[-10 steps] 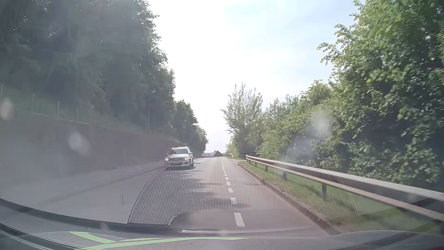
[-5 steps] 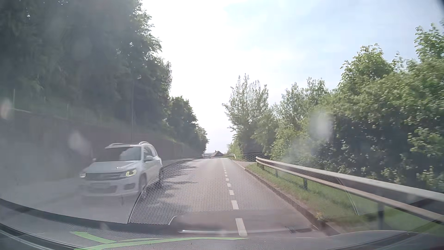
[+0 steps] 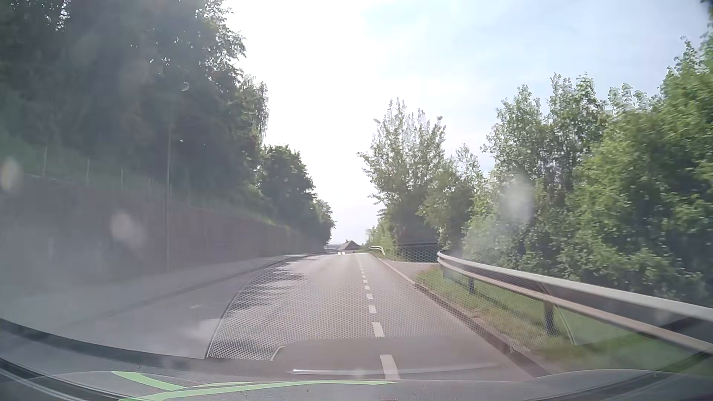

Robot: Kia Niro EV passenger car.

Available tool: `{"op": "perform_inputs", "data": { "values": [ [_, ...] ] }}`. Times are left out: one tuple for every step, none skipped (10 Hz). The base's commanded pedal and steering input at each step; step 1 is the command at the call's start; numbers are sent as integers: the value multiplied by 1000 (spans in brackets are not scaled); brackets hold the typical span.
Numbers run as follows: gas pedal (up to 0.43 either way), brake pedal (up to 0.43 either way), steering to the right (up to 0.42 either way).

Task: Follow the waypoints while adhering to traffic rules and regulations

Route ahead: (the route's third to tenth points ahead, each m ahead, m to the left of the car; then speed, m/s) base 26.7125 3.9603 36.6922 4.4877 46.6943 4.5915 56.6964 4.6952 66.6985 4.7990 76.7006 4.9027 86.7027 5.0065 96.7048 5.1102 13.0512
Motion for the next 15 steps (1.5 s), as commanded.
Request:
{"op": "perform_inputs", "data": {
  "values": [
    [110,0,-1],
    [110,0,-1],
    [110,0,-1],
    [110,0,-1],
    [110,0,-1],
    [110,0,-1],
    [110,0,-1],
    [110,0,-1],
    [110,0,-1],
    [110,0,-1],
    [110,0,-1],
    [110,0,-1],
    [110,0,-1],
    [110,0,-1],
    [110,0,-1]
  ]
}}
